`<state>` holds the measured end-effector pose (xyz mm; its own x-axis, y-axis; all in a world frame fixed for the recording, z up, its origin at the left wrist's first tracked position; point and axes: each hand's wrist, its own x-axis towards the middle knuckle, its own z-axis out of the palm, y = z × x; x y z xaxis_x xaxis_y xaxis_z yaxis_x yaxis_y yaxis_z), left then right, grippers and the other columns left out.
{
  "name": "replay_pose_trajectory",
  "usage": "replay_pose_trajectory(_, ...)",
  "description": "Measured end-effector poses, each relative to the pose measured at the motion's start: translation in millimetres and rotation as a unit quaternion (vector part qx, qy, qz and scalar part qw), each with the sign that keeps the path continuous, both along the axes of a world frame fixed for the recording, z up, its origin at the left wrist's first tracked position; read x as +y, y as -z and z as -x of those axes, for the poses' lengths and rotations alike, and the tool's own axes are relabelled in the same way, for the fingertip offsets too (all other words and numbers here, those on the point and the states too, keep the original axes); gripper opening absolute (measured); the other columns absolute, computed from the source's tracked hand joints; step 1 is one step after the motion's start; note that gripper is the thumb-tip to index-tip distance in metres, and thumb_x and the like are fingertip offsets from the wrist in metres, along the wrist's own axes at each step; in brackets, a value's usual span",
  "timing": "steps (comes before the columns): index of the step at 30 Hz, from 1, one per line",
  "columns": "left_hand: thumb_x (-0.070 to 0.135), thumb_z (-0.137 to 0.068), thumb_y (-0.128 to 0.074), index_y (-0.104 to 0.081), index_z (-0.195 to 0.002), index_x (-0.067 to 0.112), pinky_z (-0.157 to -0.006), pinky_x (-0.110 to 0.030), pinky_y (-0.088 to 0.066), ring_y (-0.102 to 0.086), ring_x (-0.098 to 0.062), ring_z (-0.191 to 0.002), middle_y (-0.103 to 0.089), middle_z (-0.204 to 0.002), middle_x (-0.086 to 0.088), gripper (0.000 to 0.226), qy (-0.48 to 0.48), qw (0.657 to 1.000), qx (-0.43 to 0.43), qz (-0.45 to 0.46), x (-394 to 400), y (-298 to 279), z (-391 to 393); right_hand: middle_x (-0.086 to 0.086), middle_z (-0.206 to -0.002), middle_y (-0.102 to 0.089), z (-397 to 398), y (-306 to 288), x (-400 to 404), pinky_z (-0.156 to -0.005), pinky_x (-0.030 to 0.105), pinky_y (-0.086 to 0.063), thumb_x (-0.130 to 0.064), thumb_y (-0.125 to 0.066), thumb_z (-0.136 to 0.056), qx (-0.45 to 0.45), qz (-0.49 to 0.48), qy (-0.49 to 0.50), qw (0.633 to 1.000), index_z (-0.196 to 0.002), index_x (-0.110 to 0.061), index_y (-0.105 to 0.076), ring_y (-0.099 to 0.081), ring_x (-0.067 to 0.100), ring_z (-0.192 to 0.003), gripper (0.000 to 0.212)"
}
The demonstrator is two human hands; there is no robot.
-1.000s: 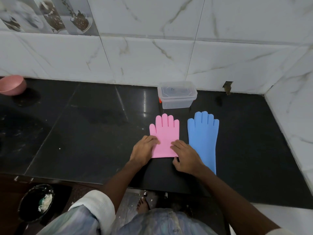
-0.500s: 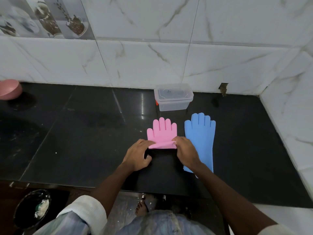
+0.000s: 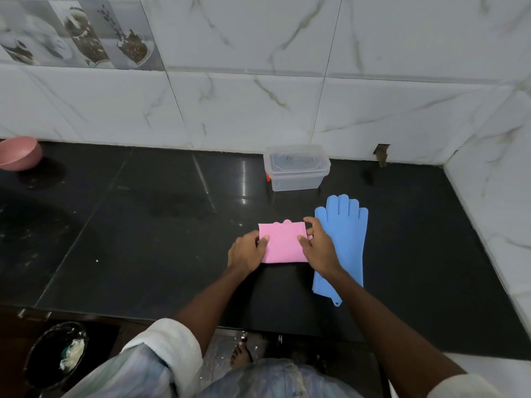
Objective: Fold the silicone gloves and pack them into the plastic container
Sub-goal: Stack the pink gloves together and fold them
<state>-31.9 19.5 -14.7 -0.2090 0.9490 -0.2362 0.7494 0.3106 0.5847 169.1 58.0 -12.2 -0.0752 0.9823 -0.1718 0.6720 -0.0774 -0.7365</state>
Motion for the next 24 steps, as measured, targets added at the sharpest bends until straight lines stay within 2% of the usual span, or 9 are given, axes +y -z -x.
replay_pose_trajectory(4, 0.048, -0.103, -0.053, -0.067, -0.107, 0.015, -0.092, -0.042, -0.057, -0.070, -0.031, -0.105, -0.076, -0.110, -0.006, 0.037, -0.038, 0.997, 0.030, 0.053, 13, -4, -6, 0.005, -0.144, -0.059, 8, 9, -5, -0.107, 0.034, -0.049, -0.025, -0.057, -0.107, -0.081, -0.046, 0.030, 0.995, -0.149, -0.021, -0.051, -0.059, 0.023, -0.128, 0.043)
replay_pose_trajectory(6, 0.053, -0.099, -0.058, -0.065, -0.115, 0.018, -0.093, -0.040, -0.056, -0.071, -0.030, -0.107, -0.075, -0.113, -0.004, 0.039, -0.067, 0.994, 0.053, 0.065, 15, -5, -10, 0.005, -0.146, -0.056, 12, 12, -10, -0.106, 0.034, -0.050, -0.025, -0.058, -0.106, -0.189, -0.098, 0.017, 0.977, -0.150, -0.025, -0.054, -0.054, 0.022, -0.131, 0.045)
replay_pose_trajectory(8, 0.054, -0.097, -0.061, -0.056, -0.118, 0.020, -0.087, -0.038, -0.056, -0.072, -0.027, -0.102, -0.071, -0.110, -0.002, 0.040, -0.077, 0.992, 0.095, 0.040, 12, -6, -13, 0.004, -0.162, -0.043, 16, 16, -12, -0.118, 0.037, -0.041, -0.022, -0.059, -0.105, -0.266, -0.113, -0.028, 0.957, -0.156, -0.030, -0.048, -0.041, 0.025, -0.146, 0.053)
replay_pose_trajectory(11, 0.036, -0.103, -0.058, -0.054, -0.117, 0.019, -0.080, -0.035, -0.058, -0.067, -0.020, -0.100, -0.060, -0.116, 0.001, 0.023, -0.003, 0.988, 0.145, -0.060, 6, 0, -17, 0.000, -0.174, -0.021, 21, 23, -15, -0.126, 0.040, -0.029, -0.021, -0.050, -0.109, -0.247, -0.047, -0.057, 0.966, -0.164, -0.035, -0.031, -0.027, 0.026, -0.158, 0.060)
replay_pose_trajectory(14, 0.022, -0.105, -0.051, -0.060, -0.122, 0.020, -0.083, -0.032, -0.056, -0.058, -0.017, -0.109, -0.054, -0.125, 0.001, 0.020, 0.062, 0.979, 0.170, -0.094, 7, 5, -22, 0.004, -0.174, -0.019, 26, 24, -16, -0.126, 0.041, -0.031, -0.023, -0.046, -0.110, -0.225, -0.033, -0.030, 0.973, -0.164, -0.031, -0.029, -0.030, 0.027, -0.157, 0.057)
replay_pose_trajectory(17, 0.026, -0.104, -0.049, -0.060, -0.127, 0.022, -0.093, -0.030, -0.051, -0.055, -0.017, -0.118, -0.053, -0.130, 0.003, 0.026, 0.040, 0.978, 0.172, -0.108, 4, 7, -27, 0.004, -0.173, -0.024, 31, 24, -16, -0.126, 0.042, -0.029, -0.037, -0.037, -0.113, -0.176, -0.019, -0.061, 0.982, -0.166, -0.027, -0.024, -0.034, 0.026, -0.155, 0.055)
replay_pose_trajectory(20, 0.026, -0.108, -0.043, -0.052, -0.148, 0.019, -0.120, -0.034, -0.036, -0.040, -0.021, -0.152, -0.045, -0.159, -0.001, 0.042, 0.100, 0.970, 0.181, -0.131, 1, 13, -28, 0.003, -0.177, 0.000, 26, 28, -19, -0.131, 0.040, -0.018, -0.036, -0.045, -0.110, -0.192, -0.073, -0.115, 0.972, -0.169, -0.026, -0.004, -0.008, 0.024, -0.163, 0.073)
replay_pose_trajectory(22, 0.030, -0.113, -0.034, -0.031, -0.165, 0.017, -0.132, -0.035, -0.021, -0.020, -0.018, -0.163, -0.023, -0.174, -0.002, 0.053, 0.161, 0.969, 0.152, -0.112, 0, 17, -28, 0.004, -0.176, 0.012, 19, 33, -22, -0.134, 0.042, -0.005, -0.028, -0.047, -0.108, -0.217, -0.120, -0.153, 0.957, -0.169, -0.020, 0.002, 0.008, 0.024, -0.164, 0.079)
replay_pose_trajectory(24, 0.035, -0.115, -0.026, -0.011, -0.170, 0.020, -0.135, -0.036, -0.009, -0.005, -0.015, -0.166, -0.006, -0.178, -0.001, 0.059, 0.202, 0.966, 0.143, -0.071, 3, 19, -26, 0.003, -0.176, 0.012, 13, 35, -21, -0.134, 0.043, 0.000, -0.026, -0.040, -0.109, -0.235, -0.106, -0.179, 0.950, -0.168, -0.015, 0.005, 0.009, 0.022, -0.164, 0.075)
